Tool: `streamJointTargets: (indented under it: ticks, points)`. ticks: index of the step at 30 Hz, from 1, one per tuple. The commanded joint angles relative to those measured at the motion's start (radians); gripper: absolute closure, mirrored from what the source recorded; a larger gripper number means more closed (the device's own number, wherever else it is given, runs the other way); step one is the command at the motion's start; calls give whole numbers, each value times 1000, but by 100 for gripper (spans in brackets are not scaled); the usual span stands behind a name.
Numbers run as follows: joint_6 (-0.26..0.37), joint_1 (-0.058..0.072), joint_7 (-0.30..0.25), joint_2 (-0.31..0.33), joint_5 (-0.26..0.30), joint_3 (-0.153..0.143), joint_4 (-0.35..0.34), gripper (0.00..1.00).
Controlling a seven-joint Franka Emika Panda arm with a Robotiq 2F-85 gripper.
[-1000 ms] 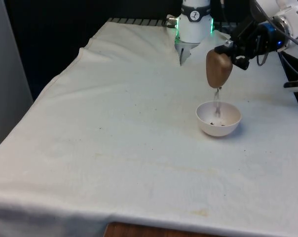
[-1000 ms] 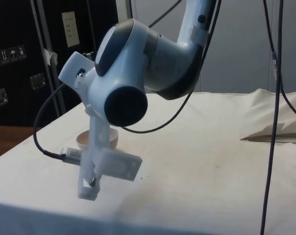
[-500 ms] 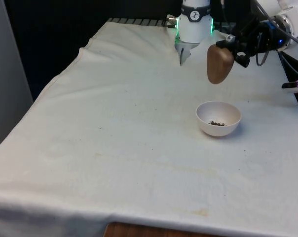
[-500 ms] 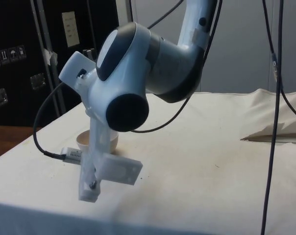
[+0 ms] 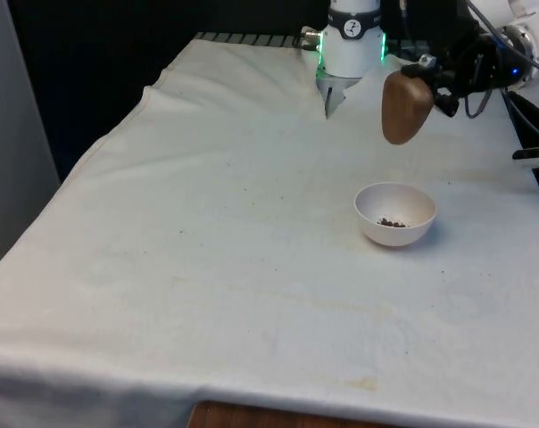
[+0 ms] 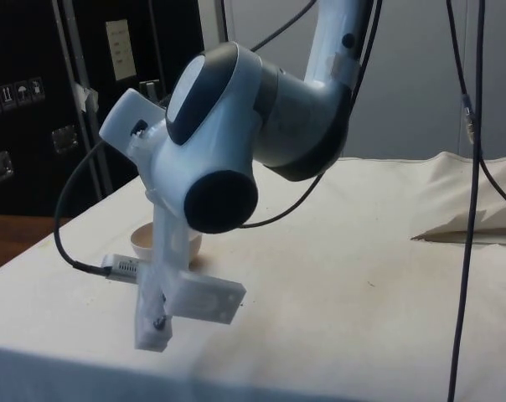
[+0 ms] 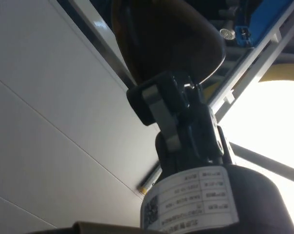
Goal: Pour the coffee beans from the cup into the bowl.
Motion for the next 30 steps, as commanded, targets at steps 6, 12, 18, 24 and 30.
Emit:
streamJointTargets:
  ticks: [6,12,18,24,30]
  points:
    - [-36,9,-29,9,-27,14,-2,100]
    - [-42,7,-45,12,-50,18,-5,100]
    - [-42,5,-61,13,-62,20,-7,100]
    - [-34,5,-115,11,-96,18,-18,100]
    - [-39,5,-129,12,-106,19,-19,100]
